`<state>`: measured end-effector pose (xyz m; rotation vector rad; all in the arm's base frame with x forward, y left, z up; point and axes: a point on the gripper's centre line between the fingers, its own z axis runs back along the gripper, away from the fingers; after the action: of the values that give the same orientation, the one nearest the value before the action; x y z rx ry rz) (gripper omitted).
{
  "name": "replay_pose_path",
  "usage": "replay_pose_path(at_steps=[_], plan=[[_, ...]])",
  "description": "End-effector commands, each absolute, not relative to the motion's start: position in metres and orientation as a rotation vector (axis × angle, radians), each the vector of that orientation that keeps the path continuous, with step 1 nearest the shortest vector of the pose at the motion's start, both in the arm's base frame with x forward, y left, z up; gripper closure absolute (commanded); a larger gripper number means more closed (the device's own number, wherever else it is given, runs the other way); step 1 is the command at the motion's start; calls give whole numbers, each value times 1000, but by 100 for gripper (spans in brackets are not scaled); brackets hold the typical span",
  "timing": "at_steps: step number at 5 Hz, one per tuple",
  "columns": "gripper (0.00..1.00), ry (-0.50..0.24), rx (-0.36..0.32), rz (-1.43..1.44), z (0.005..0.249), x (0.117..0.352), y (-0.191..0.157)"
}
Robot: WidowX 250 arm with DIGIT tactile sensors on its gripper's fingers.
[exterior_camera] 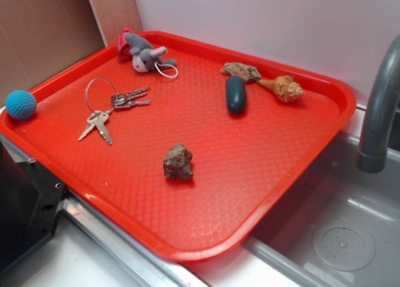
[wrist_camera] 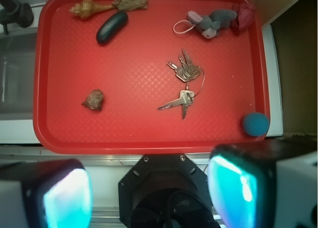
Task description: Grab the rock.
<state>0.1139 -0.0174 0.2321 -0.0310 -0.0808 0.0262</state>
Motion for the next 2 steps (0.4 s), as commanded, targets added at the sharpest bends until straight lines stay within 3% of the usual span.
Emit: replay_pose_path(at_steps=[1, 2], plan=[[0, -37, -72, 117, 158, 127, -43], [0, -36, -62, 102, 120, 168, -62]])
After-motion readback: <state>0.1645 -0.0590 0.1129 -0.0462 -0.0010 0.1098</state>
